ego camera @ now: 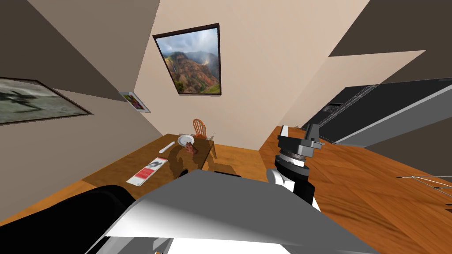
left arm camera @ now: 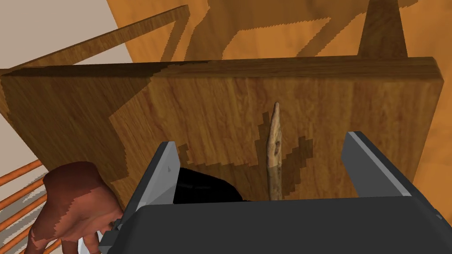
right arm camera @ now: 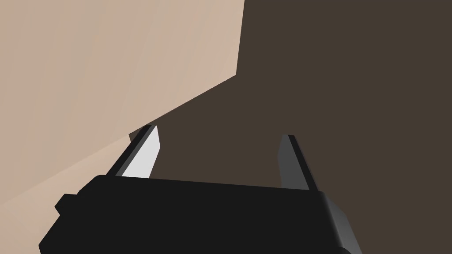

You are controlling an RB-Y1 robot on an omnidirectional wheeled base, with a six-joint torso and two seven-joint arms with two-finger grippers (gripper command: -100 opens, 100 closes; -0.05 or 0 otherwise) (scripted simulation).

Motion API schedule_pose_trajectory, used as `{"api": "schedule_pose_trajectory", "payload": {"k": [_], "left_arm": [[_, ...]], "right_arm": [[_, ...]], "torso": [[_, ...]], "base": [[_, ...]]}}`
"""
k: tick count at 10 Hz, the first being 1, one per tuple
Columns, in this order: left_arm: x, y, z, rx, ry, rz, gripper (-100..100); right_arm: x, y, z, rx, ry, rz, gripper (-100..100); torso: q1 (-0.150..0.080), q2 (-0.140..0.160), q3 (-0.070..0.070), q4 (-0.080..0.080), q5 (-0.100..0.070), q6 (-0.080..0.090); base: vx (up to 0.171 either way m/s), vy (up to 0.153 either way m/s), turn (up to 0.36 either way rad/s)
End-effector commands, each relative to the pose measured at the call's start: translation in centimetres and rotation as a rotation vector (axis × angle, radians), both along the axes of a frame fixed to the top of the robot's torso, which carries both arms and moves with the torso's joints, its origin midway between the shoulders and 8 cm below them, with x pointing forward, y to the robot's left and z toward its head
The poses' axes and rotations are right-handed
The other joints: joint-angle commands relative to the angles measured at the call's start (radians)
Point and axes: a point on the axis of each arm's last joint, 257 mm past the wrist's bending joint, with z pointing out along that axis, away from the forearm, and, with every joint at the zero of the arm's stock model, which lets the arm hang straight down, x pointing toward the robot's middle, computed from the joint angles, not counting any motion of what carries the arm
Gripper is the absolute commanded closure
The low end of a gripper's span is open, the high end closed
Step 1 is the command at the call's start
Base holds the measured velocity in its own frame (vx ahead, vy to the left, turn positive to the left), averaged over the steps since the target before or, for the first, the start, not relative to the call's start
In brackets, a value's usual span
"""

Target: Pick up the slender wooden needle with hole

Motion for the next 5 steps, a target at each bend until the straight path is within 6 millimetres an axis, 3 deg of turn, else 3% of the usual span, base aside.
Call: {"api": "schedule_pose_trajectory", "payload": {"k": [1,5], "left_arm": [[-2.3,1.0,-0.6,0.008,0.065,0.016,-100],[-7.8,3.9,-2.2,0.030,0.237,0.069,-100]], "right_arm": [[0.0,0.0,0.0,0.000,0.000,0.000,0],[0.0,0.0,0.0,0.000,0.000,0.000,0]], "torso": [[0.000,0.000,0.000,0.000,0.000,0.000],[0.002,-0.002,-0.001,0.000,0.000,0.000]], "base": [[0.092,0.018,-0.021],[0.146,0.041,-0.029]]}}
